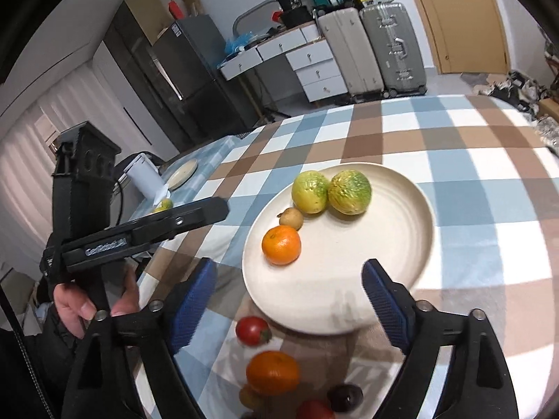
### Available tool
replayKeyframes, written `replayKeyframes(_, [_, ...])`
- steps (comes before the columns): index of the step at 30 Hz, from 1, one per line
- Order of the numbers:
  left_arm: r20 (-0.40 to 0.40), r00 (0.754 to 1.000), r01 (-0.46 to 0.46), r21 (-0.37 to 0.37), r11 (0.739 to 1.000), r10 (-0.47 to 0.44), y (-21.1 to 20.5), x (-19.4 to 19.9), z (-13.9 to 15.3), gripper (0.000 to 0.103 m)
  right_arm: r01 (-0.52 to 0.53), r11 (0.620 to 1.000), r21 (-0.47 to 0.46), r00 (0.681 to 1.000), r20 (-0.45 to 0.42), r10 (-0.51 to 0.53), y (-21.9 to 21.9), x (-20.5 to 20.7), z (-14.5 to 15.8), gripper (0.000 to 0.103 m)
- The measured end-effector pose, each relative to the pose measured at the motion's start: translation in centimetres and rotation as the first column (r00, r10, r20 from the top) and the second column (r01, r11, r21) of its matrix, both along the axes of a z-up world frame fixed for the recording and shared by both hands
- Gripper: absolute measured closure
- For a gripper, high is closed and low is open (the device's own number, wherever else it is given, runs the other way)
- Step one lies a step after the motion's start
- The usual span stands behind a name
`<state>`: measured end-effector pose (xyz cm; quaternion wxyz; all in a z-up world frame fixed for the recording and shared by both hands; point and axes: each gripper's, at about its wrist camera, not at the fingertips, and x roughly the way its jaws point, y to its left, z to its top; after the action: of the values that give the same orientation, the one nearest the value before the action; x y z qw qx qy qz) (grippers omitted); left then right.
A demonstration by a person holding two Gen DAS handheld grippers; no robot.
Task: Organize fruits
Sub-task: 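Carry the kiwi and orange onto the plate and release both, then move the left gripper back toward the dark plum near the tomatoes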
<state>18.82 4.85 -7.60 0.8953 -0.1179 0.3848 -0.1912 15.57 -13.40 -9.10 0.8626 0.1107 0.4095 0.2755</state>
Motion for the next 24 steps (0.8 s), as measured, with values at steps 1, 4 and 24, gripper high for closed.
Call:
replayKeyframes(1, [0.009,1.000,0.000,0.011,1.000,0.000,-0.4,-0.8,0.4,0.033,0.012,1.000,-0.005,1.000,0.010,-0.012,-0.2,-0.5,0.2,0.006])
replayKeyframes(4, [0.030,1.000,0.002,0.031,1.000,-0.003,-1.5,-2.9,1.3,0.024,0.031,0.999,0.010,0.999,0.031,-0.031,-1.1,-1.8,0.8,0.005])
replayKeyframes(24, [0.110,0.994,-0.019,0.086,0.996,0.009,-5.7,-13.2,4.1,0.001,0.131,0.991,0.023,0.984,0.120,-0.133,-4.0,-9.6,3.2,0.001])
